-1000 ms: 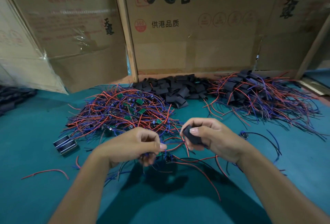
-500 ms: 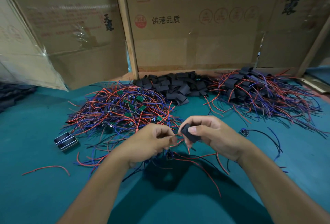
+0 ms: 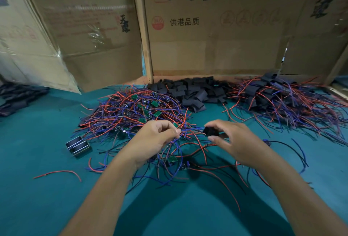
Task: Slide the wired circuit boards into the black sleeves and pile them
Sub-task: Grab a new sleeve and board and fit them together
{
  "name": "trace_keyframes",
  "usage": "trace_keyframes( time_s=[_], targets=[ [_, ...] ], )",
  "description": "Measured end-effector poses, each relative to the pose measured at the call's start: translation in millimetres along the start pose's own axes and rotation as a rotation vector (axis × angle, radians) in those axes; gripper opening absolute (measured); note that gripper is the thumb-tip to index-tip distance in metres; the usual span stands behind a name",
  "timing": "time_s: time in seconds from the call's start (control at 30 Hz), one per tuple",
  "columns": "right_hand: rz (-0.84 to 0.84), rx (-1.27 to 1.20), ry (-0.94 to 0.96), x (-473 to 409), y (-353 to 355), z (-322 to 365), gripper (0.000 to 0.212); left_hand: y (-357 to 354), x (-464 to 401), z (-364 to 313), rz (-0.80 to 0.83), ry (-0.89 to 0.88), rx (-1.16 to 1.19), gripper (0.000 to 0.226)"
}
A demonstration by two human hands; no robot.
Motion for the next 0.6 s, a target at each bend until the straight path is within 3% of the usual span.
trace_keyframes(
  time_s=[0.6],
  targets=[
    [-0.002, -0.040, -0.004, 2.7, 1.6, 10.1, 0.031, -3.0, 5.2, -12.3, -0.033, 0.003, -0.114, 0.023]
  ],
)
Point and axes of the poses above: each hand's wrist, its own x-axis away from the middle knuckle, its own y-axis out of the back of the hand, z = x × y, the point moved 7 cm from there along -x, towards the middle knuckle, and after that the axes turned 12 degrees about z, right-handed, at the moved point
